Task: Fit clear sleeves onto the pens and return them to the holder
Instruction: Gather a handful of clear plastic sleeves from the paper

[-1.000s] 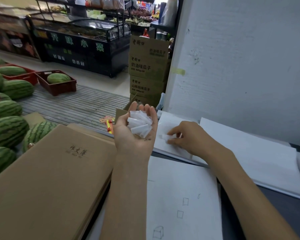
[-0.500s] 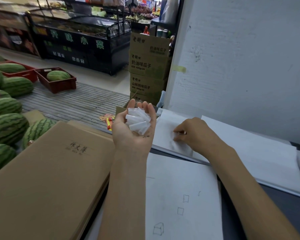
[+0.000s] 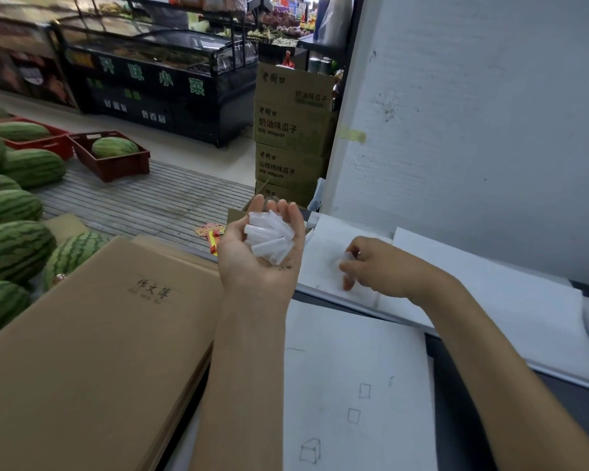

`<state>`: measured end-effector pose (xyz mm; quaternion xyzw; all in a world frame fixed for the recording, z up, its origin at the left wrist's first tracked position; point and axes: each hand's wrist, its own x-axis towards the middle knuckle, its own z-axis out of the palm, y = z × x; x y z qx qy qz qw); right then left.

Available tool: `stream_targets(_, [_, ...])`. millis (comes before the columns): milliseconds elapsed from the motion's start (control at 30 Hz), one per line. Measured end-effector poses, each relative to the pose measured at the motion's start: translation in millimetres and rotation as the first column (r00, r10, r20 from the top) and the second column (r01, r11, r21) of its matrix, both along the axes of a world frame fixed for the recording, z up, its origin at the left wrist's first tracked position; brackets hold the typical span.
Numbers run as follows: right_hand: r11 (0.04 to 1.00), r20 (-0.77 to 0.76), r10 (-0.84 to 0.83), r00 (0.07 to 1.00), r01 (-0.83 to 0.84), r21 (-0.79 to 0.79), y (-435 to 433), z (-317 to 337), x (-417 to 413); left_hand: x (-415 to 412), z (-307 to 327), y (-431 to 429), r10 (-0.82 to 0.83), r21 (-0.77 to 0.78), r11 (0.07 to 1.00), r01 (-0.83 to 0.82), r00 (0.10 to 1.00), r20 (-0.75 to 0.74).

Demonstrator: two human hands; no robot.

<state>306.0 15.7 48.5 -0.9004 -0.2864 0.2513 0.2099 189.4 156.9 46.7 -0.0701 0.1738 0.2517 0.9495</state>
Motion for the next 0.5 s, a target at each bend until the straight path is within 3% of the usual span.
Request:
stream_targets(133, [0.975,-0.231,-0.063,0.971,0.109,0.192,2,4,-1,-1,0,1,0.006,0.001,1.000,-0.006,1.000,0.008])
stream_targets(267, [0.951,-0.250,-0.224,0.942,0.267,0.154,9,-2,1,-3,1,1,0.010,0.016,1.000,-0.010,1.000,-0.001])
stream_targets(367, [0.965,-0.310,-0.205,0.929,0.244,0.093,12,-8,2,-4,1,-1,0.006,0.028,1.000,-0.006,1.000,0.001])
stream_targets(500, [0.987,-0.095,-0.142,0.985,0.133,-0.094,13,-18,2,-5,2,0,0.008,0.023,1.000,-0.008,1.000,0.010])
